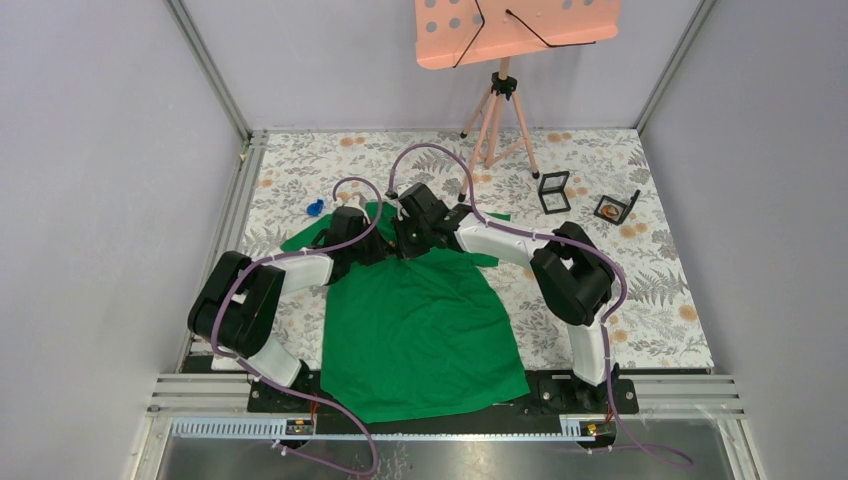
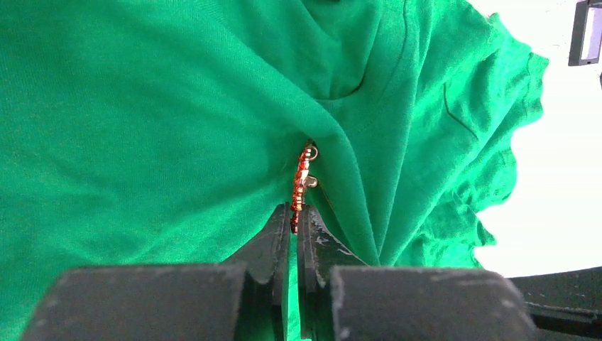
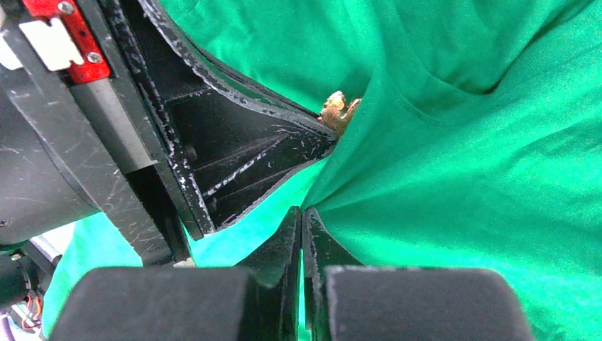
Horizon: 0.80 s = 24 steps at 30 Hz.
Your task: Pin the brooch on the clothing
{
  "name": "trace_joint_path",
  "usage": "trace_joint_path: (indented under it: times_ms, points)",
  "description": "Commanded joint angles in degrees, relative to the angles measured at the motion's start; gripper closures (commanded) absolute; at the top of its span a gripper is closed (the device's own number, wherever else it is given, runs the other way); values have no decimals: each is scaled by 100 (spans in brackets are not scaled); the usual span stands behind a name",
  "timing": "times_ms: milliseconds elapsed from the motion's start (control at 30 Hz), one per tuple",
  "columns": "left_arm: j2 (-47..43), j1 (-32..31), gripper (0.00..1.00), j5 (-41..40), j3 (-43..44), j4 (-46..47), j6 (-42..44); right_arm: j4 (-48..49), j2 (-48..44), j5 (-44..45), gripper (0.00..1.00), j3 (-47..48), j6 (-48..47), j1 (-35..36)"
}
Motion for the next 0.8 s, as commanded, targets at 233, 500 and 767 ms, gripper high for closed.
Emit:
trace_joint_path:
  times_ms: [233, 500, 767]
  points:
    - [-34, -19, 100, 143, 77, 509, 134, -142, 257, -460, 100, 252, -301, 9]
    - [-313, -8, 100, 247, -92, 747, 164, -69, 433, -250, 100, 102, -271, -7]
    - [-497, -2, 100, 292, -201, 815, 161, -26, 392, 5, 100, -68, -84, -93]
